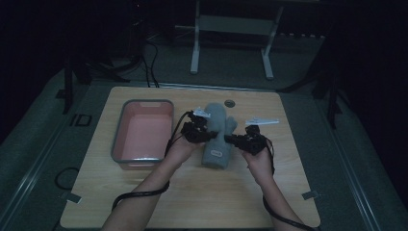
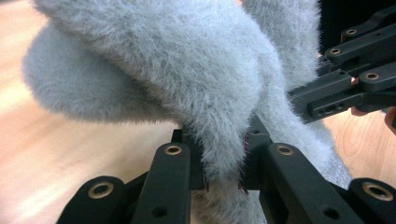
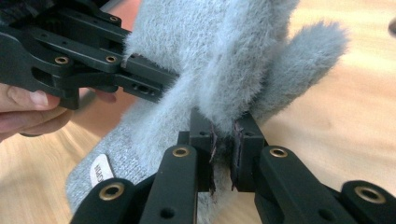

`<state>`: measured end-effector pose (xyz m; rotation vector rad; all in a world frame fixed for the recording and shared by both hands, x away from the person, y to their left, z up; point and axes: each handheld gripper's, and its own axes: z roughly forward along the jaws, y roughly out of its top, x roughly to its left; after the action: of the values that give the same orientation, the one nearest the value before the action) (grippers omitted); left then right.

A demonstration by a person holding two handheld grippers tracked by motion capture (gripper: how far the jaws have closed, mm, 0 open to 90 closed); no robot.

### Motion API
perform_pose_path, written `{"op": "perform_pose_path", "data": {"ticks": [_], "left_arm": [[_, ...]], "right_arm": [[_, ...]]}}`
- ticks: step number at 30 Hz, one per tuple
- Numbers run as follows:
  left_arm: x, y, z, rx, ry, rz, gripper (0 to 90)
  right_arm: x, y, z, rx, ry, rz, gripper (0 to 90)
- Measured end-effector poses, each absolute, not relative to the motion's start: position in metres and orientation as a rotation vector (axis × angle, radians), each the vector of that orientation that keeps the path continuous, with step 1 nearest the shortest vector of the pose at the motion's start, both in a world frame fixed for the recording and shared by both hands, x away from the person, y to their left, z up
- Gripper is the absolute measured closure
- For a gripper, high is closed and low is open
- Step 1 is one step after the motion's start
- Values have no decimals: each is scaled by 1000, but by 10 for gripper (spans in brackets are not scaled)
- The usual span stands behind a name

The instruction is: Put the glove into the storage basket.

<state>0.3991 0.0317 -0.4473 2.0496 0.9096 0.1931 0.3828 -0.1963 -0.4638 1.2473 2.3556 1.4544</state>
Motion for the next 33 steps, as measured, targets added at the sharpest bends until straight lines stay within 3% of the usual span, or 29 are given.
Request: {"op": "perform_pose_path", "data": {"ticks": [16,33], "left_arm": [[400,93,-389,2035,930,291,785],[387,206,-372,2010,1103,389,783]], "right_arm": [[399,-142,-408,1112,2380,1561,822],[418,-19,-389,951,2517,1574,822]]}}
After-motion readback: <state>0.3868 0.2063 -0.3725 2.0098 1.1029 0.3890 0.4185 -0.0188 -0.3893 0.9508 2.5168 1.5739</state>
